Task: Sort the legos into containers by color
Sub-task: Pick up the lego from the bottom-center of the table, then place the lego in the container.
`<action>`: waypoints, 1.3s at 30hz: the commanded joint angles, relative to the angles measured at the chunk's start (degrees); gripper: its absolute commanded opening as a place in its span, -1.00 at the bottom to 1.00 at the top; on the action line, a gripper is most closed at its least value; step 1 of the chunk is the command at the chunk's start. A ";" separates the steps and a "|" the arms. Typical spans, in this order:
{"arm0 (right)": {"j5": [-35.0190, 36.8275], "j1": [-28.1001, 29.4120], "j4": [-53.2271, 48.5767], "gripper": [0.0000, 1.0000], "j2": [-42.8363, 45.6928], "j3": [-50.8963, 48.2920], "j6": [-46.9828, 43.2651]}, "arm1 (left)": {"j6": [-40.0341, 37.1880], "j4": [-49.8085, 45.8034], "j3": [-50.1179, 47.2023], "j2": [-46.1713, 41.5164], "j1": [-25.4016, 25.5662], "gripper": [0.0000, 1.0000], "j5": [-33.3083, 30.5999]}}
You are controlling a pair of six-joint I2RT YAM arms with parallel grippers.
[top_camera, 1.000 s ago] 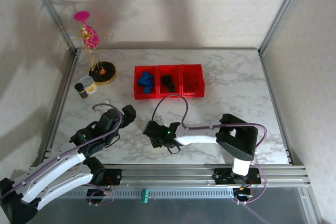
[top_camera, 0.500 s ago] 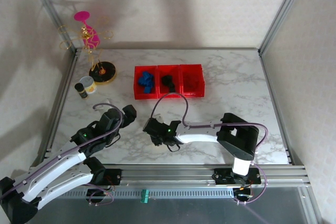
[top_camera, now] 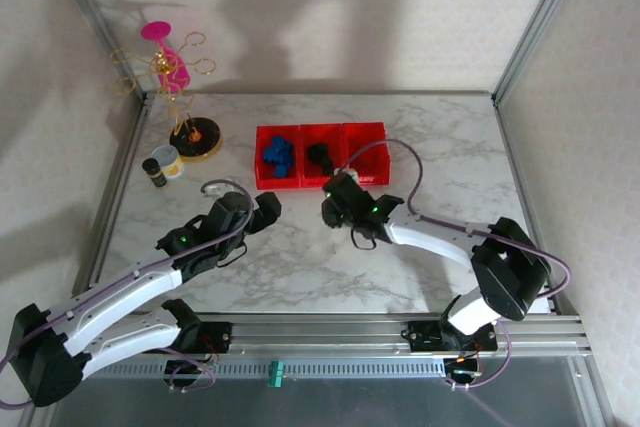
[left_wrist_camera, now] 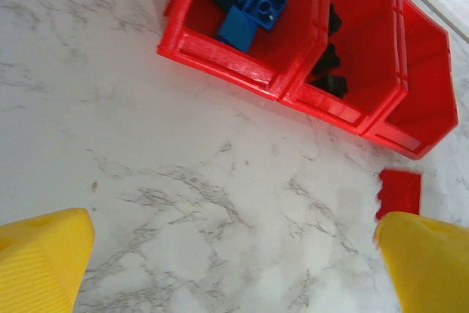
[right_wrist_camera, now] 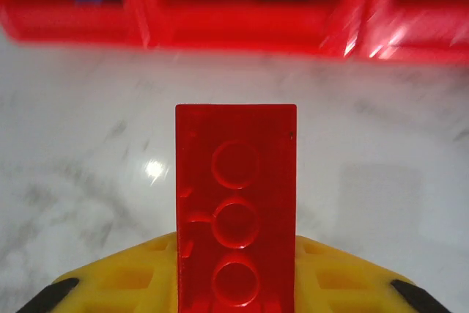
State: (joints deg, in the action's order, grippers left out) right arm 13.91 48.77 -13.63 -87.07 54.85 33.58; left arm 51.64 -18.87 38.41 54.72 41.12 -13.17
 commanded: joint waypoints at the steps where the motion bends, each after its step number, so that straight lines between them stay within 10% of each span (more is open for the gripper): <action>1: 1.13 -5.31 3.25 -0.60 0.62 1.61 -4.08 | -1.31 3.86 2.99 2.78 1.47 0.99 1.21; 24: 3.03 -21.78 10.31 -0.53 -24.47 24.14 -14.55 | -4.70 8.13 12.15 16.60 3.02 0.99 -0.62; 39: 4.17 -25.00 9.15 0.27 -16.03 21.01 -15.31 | -7.06 6.31 10.99 12.08 -0.99 0.99 -3.68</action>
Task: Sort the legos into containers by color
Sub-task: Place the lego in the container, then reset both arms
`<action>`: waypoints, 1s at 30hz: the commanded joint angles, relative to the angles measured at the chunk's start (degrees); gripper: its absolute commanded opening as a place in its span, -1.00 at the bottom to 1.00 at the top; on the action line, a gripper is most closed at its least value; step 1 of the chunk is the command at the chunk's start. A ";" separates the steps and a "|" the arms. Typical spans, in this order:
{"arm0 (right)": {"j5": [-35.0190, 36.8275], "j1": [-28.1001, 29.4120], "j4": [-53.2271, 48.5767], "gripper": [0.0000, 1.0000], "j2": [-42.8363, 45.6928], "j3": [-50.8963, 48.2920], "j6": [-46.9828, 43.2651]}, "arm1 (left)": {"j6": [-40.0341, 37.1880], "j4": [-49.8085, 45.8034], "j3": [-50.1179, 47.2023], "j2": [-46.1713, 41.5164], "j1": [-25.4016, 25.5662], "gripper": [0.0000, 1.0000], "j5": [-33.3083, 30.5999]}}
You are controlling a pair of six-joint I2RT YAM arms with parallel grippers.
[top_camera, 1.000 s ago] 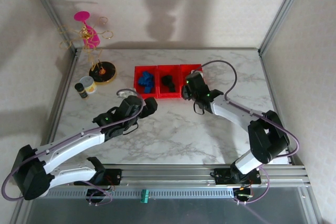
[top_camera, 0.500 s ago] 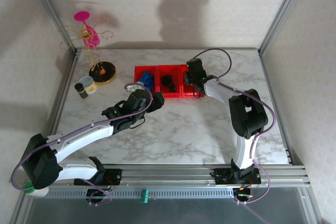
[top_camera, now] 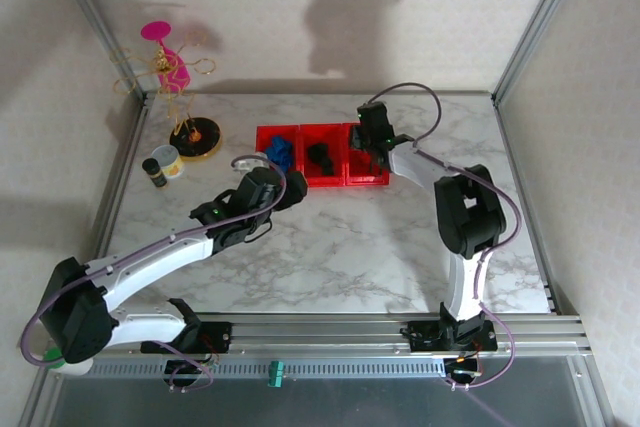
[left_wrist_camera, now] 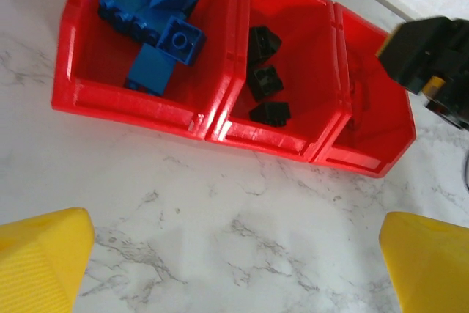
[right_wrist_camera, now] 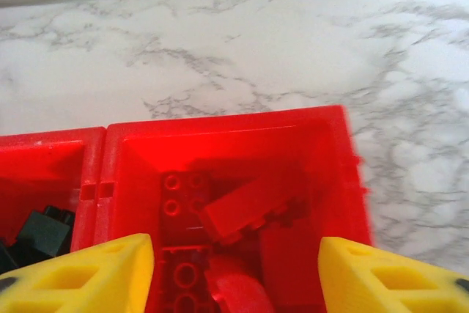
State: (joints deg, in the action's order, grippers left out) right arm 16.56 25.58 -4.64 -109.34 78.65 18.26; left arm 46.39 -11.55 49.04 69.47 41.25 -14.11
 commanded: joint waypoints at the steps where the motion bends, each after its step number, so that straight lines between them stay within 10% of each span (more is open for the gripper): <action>1: 1.99 -2.42 0.97 0.34 8.38 -4.87 0.17 | -2.26 -1.39 0.21 -3.33 -1.61 0.99 -3.62; 7: 9.50 -7.58 5.42 0.94 16.63 -17.18 0.98 | -5.57 -2.96 -2.08 -8.61 -6.16 0.99 -15.66; 15: 20.99 -14.99 19.61 0.97 18.62 -30.27 -4.22 | -16.84 12.70 -13.91 -10.03 -19.01 0.99 -38.33; 30: -4.78 -24.35 57.46 0.97 20.91 -53.76 -13.96 | -37.35 73.60 -36.10 6.04 -34.68 0.99 -12.41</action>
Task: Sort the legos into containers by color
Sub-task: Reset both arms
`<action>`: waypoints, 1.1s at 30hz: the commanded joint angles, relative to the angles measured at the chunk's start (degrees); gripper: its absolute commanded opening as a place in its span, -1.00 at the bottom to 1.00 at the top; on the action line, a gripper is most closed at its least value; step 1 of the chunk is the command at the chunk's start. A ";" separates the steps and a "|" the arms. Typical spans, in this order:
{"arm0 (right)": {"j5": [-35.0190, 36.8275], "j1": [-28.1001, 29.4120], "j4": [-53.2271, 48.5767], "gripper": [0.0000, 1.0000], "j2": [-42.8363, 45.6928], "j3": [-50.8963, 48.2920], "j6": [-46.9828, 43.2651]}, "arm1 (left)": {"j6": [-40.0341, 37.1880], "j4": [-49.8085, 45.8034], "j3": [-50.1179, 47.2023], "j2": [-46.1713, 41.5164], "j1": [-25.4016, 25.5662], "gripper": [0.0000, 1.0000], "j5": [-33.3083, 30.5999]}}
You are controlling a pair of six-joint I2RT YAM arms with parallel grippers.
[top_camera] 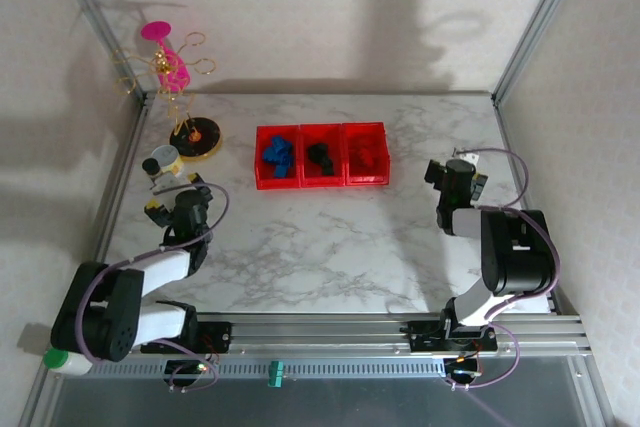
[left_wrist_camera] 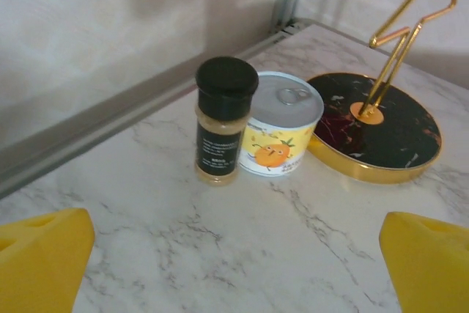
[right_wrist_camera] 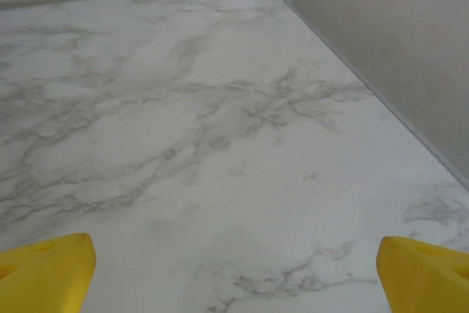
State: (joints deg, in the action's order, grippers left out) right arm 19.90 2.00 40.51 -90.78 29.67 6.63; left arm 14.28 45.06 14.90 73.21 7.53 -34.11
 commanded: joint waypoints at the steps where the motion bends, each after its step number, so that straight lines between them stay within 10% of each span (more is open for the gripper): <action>1: -9.36 -0.85 15.25 0.97 2.85 -6.48 -3.18 | -5.63 19.32 -2.77 3.38 -1.46 0.99 9.25; 7: -17.13 -0.72 36.12 0.98 2.21 -18.45 -6.31 | -10.09 27.37 -4.05 8.70 -2.61 0.99 20.79; 33: -17.78 -1.39 32.23 0.98 2.37 -16.75 -5.49 | -10.15 28.95 -1.96 15.03 -3.49 0.99 24.35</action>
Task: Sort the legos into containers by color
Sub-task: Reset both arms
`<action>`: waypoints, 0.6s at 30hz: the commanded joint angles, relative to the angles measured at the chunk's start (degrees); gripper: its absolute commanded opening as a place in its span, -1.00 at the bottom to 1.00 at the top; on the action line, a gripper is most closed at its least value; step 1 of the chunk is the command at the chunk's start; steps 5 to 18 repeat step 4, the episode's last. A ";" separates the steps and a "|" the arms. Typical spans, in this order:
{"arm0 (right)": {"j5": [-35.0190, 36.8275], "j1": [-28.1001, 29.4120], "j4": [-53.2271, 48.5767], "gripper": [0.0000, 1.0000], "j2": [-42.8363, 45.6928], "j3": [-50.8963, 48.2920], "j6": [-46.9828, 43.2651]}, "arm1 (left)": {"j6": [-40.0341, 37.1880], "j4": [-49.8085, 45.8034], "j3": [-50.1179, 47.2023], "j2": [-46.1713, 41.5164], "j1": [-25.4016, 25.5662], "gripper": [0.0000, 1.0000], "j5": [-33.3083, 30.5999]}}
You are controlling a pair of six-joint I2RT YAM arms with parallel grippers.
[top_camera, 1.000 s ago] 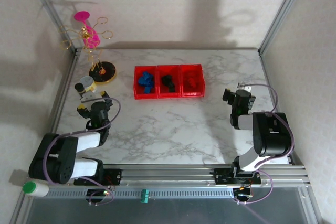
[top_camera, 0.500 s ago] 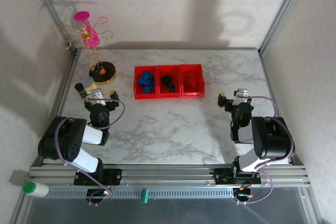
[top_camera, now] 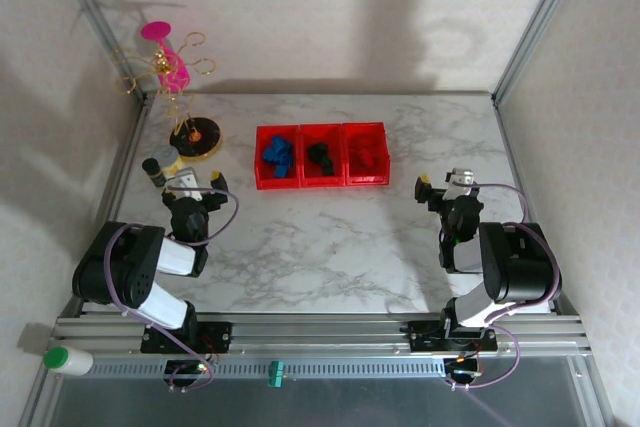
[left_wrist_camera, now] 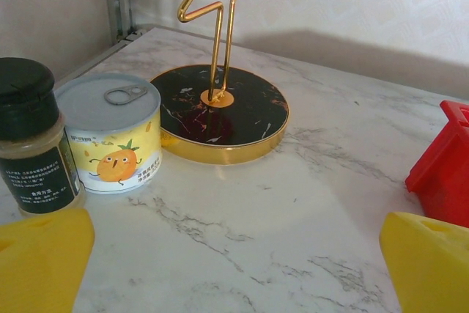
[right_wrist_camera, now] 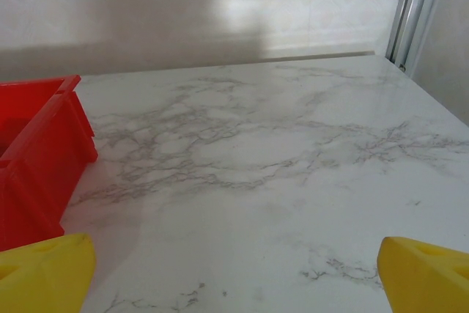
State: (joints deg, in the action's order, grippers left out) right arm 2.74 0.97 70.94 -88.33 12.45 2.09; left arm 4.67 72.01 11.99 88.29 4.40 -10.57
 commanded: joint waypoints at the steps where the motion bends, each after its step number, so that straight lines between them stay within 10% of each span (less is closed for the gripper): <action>1: -0.63 -0.44 1.78 0.97 0.02 0.56 -0.90 | -0.54 2.00 0.92 -0.07 -0.36 0.99 0.81; 18: -0.52 -0.44 2.16 0.98 0.00 0.30 -0.94 | -0.54 2.05 0.89 -0.17 -0.31 0.99 0.81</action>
